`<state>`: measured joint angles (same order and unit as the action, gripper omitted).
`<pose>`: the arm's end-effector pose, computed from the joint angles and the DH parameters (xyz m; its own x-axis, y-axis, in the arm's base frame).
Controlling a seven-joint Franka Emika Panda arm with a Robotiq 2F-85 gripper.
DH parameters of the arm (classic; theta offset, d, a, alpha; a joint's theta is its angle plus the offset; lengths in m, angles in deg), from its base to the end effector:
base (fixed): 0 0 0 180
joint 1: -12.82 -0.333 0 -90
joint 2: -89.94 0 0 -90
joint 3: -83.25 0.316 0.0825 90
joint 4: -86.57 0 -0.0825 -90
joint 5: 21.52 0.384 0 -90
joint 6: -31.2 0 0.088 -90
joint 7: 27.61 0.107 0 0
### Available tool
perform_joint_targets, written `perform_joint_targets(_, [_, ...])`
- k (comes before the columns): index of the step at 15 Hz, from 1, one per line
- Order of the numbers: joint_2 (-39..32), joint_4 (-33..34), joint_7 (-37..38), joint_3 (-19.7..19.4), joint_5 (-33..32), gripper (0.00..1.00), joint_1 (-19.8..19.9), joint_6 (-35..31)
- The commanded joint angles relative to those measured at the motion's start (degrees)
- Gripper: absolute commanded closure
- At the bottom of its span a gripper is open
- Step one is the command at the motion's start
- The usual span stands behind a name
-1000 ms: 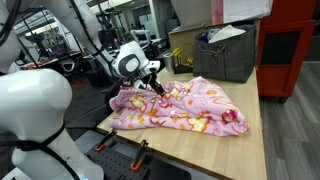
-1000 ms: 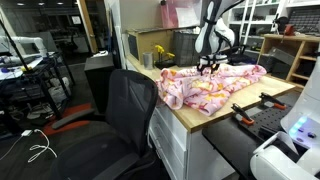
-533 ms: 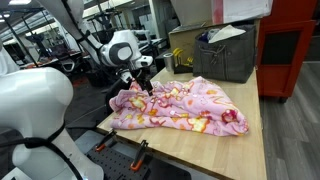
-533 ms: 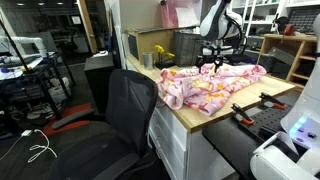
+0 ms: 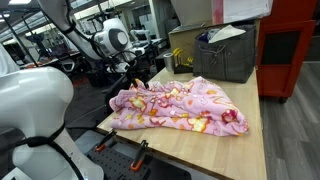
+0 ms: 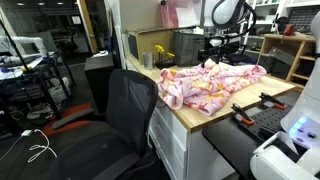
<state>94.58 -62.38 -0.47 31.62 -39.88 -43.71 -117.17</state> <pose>0.4382 0.0478 0.2768 0.9901 -0.1142 0.0819 -0.1213 -0.9888 0.0875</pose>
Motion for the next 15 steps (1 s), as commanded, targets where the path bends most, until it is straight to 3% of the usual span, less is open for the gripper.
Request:
perform_joint_targets(1, [14.31,0.88,1.48,3.22,-7.98,0.0,2.13,13.53])
perform_joint_targets(2, [15.56,1.23,-1.4,12.71,-4.57,0.0,10.43,16.25])
perform_joint_targets(3, [18.08,1.75,-2.17,15.91,-2.58,0.0,12.35,19.46])
perform_joint_targets(9, [22.99,6.74,-8.08,45.02,16.74,0.0,35.75,30.85])
perform_joint_targets(12, [23.62,9.14,-8.08,52.39,21.93,0.0,41.79,33.19])
perform_joint_targets(15, [23.42,11.14,-7.66,56.12,24.94,0.0,44.98,34.37])
